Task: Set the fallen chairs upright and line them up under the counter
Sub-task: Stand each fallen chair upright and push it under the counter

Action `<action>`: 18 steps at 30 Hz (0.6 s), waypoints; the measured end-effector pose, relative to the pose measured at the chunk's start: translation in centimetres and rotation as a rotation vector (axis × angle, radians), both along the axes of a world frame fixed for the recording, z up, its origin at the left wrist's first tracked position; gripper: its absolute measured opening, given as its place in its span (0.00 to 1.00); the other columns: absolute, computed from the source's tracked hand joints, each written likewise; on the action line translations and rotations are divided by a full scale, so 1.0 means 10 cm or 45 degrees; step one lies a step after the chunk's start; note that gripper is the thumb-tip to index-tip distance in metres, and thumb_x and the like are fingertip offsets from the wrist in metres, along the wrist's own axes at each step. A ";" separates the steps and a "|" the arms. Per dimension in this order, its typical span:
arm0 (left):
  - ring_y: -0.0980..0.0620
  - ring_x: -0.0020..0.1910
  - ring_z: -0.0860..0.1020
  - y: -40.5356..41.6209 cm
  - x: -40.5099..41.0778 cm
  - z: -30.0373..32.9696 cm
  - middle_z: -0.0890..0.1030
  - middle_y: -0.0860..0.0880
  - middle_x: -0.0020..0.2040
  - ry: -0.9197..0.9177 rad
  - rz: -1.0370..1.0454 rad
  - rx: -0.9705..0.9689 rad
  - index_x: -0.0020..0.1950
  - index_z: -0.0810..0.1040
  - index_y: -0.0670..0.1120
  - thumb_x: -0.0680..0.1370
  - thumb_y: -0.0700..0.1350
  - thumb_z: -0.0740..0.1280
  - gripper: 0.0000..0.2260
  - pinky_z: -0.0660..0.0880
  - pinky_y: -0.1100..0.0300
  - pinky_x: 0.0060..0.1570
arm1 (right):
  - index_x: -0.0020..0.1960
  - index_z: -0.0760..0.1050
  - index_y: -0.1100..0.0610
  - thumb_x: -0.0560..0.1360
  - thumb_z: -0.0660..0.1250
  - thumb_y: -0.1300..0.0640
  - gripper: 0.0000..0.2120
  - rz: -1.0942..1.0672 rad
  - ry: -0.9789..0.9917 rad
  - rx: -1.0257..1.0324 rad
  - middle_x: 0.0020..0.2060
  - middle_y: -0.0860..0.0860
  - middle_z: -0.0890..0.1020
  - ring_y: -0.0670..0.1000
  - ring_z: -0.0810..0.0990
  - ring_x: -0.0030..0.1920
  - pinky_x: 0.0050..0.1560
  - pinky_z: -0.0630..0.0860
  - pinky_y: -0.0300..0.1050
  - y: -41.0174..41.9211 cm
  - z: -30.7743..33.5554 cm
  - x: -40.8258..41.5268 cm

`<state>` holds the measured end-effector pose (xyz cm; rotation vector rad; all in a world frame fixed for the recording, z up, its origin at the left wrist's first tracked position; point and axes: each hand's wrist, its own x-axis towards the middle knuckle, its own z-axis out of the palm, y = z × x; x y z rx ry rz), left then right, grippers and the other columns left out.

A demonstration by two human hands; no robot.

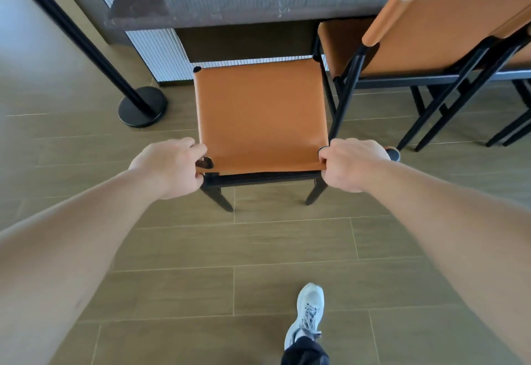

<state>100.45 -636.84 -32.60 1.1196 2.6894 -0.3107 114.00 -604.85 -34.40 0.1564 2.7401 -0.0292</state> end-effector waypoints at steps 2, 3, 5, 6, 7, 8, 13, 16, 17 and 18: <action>0.53 0.42 0.74 0.12 -0.21 0.06 0.71 0.56 0.45 -0.035 0.030 -0.018 0.59 0.72 0.55 0.75 0.54 0.61 0.14 0.77 0.53 0.41 | 0.47 0.72 0.46 0.75 0.55 0.51 0.08 0.011 -0.020 0.002 0.42 0.46 0.72 0.51 0.73 0.40 0.35 0.68 0.48 0.08 0.03 -0.22; 0.53 0.42 0.75 0.17 -0.31 0.07 0.72 0.56 0.45 -0.045 0.035 -0.025 0.60 0.72 0.55 0.75 0.54 0.61 0.14 0.77 0.53 0.41 | 0.47 0.73 0.46 0.75 0.55 0.51 0.08 0.016 -0.031 0.003 0.42 0.46 0.72 0.52 0.74 0.40 0.37 0.70 0.49 0.13 0.04 -0.32; 0.55 0.41 0.74 0.25 -0.49 0.07 0.72 0.57 0.44 -0.056 0.043 -0.030 0.62 0.72 0.56 0.75 0.54 0.62 0.16 0.77 0.55 0.41 | 0.46 0.72 0.46 0.75 0.55 0.51 0.07 0.020 -0.058 -0.003 0.42 0.47 0.72 0.53 0.74 0.40 0.39 0.72 0.51 0.20 0.05 -0.49; 0.56 0.41 0.73 0.27 -0.57 0.07 0.71 0.57 0.44 -0.058 0.044 -0.026 0.63 0.72 0.56 0.75 0.54 0.63 0.16 0.77 0.56 0.41 | 0.46 0.72 0.47 0.75 0.55 0.52 0.07 0.022 -0.070 -0.008 0.42 0.47 0.73 0.53 0.74 0.40 0.39 0.72 0.51 0.23 0.04 -0.56; 0.57 0.41 0.73 0.29 -0.64 0.05 0.71 0.58 0.43 -0.059 0.043 -0.018 0.63 0.72 0.56 0.75 0.54 0.63 0.17 0.76 0.57 0.41 | 0.46 0.72 0.47 0.75 0.55 0.52 0.07 0.027 -0.079 -0.013 0.42 0.47 0.73 0.53 0.74 0.40 0.38 0.71 0.50 0.25 0.03 -0.63; 0.57 0.41 0.72 0.30 -0.71 0.04 0.71 0.58 0.43 -0.059 0.041 -0.006 0.64 0.72 0.56 0.75 0.54 0.63 0.17 0.75 0.58 0.41 | 0.46 0.72 0.47 0.75 0.56 0.52 0.07 0.033 -0.084 -0.016 0.42 0.47 0.73 0.53 0.74 0.40 0.37 0.70 0.50 0.27 0.03 -0.70; 0.59 0.42 0.72 0.37 -0.96 0.06 0.71 0.58 0.45 -0.084 0.038 0.015 0.65 0.71 0.56 0.74 0.57 0.63 0.19 0.74 0.59 0.42 | 0.46 0.72 0.47 0.75 0.56 0.53 0.06 0.052 -0.100 -0.034 0.42 0.46 0.73 0.54 0.75 0.41 0.38 0.71 0.50 0.36 0.07 -0.93; 0.58 0.43 0.71 0.41 -1.07 0.05 0.71 0.58 0.45 -0.083 0.025 -0.004 0.65 0.71 0.57 0.74 0.59 0.62 0.20 0.73 0.59 0.43 | 0.44 0.72 0.48 0.75 0.56 0.53 0.06 0.068 -0.079 -0.044 0.42 0.46 0.73 0.54 0.75 0.41 0.35 0.66 0.48 0.42 0.06 -1.03; 0.58 0.44 0.72 0.42 -1.11 0.06 0.71 0.58 0.45 -0.084 0.018 -0.015 0.65 0.71 0.57 0.74 0.59 0.61 0.20 0.74 0.59 0.44 | 0.44 0.72 0.48 0.75 0.55 0.53 0.06 0.074 -0.070 -0.045 0.42 0.46 0.73 0.54 0.75 0.41 0.34 0.65 0.47 0.44 0.06 -1.07; 0.57 0.45 0.72 0.44 -1.16 0.07 0.71 0.58 0.46 -0.084 0.013 -0.019 0.65 0.71 0.57 0.74 0.59 0.61 0.20 0.75 0.58 0.45 | 0.44 0.72 0.48 0.74 0.55 0.53 0.07 0.080 -0.063 -0.044 0.42 0.47 0.73 0.55 0.75 0.41 0.33 0.63 0.46 0.45 0.06 -1.11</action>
